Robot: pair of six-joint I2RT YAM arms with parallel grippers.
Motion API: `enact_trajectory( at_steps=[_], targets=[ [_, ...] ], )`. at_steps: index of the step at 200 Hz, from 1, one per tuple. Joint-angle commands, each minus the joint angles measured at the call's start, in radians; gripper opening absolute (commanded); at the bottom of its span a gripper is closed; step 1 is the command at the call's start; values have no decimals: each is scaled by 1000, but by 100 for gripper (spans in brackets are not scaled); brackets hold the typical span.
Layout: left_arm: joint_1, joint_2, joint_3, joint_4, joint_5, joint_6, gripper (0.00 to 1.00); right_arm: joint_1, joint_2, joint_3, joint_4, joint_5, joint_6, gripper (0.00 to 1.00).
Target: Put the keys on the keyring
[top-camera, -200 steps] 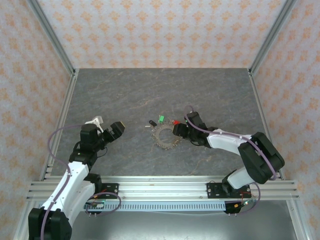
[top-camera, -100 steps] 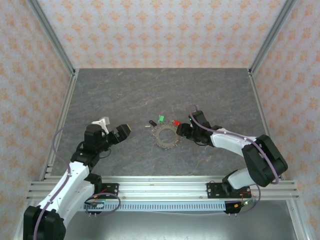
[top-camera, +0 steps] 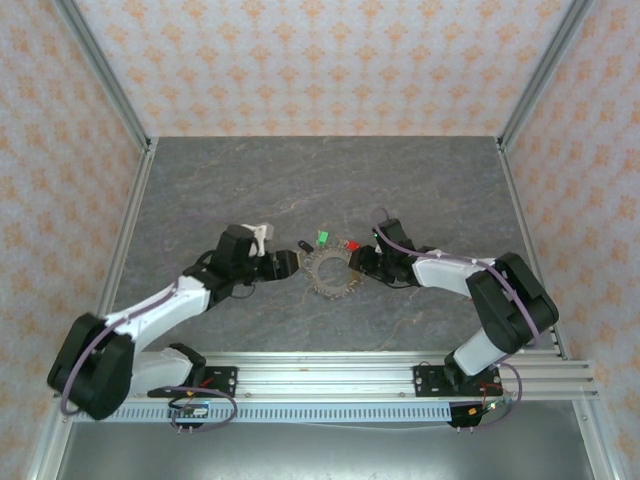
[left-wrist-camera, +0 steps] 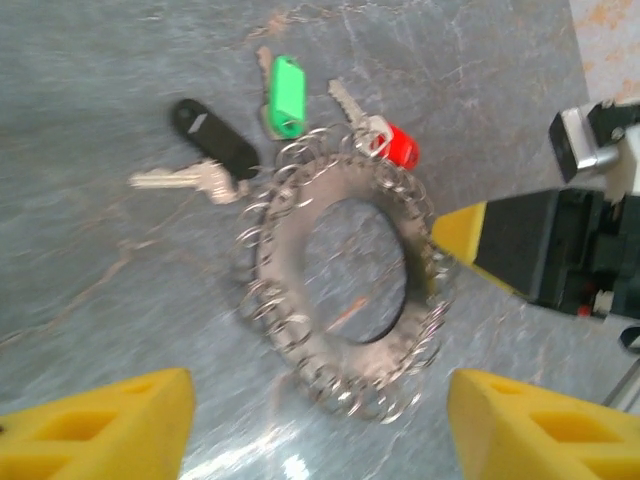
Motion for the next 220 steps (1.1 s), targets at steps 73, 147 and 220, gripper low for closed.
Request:
enact_trajectory(
  at_steps=[73, 147, 220],
  targets=[
    [-122, 432, 197, 144, -17, -33, 37, -93, 111, -44, 226, -261, 4, 42],
    [-123, 486, 199, 106, -78, -43, 25, -103, 139, -28, 249, -346, -58, 33],
    [-121, 398, 182, 96, -150, -69, 38, -139, 84, -78, 358, -382, 10, 13]
  ],
)
